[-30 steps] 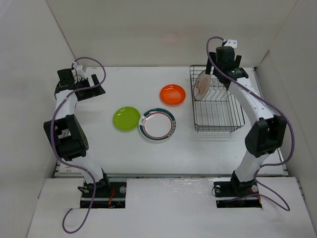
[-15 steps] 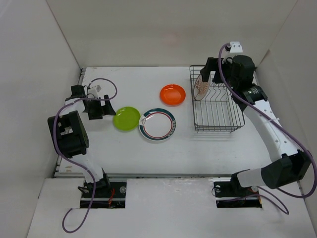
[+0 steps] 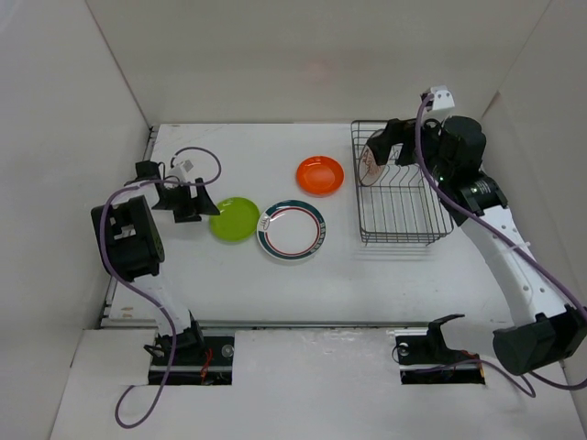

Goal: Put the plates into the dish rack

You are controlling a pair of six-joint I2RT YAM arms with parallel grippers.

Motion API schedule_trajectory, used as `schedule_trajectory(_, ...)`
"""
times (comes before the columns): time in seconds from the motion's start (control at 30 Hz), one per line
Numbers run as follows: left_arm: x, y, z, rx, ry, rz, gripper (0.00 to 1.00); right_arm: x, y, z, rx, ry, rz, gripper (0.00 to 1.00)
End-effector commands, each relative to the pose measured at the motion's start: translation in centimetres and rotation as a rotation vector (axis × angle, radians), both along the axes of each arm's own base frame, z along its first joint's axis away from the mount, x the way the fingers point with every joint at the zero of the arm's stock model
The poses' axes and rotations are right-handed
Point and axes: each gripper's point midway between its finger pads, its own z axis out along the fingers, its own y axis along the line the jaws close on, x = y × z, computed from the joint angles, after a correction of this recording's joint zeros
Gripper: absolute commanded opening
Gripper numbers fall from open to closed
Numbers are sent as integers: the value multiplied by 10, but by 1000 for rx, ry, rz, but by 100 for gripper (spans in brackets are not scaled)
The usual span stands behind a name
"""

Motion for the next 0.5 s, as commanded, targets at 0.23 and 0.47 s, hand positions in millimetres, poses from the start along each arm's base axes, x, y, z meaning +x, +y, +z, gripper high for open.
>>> schedule_trajectory(0.23,-10,-23,-29,-6,84,-74,50,0,8,7,42,-48,31,100)
schedule_trajectory(0.47,-11,-23,-43,1,130,-62,9,-3,8,11,54,-54,30,100)
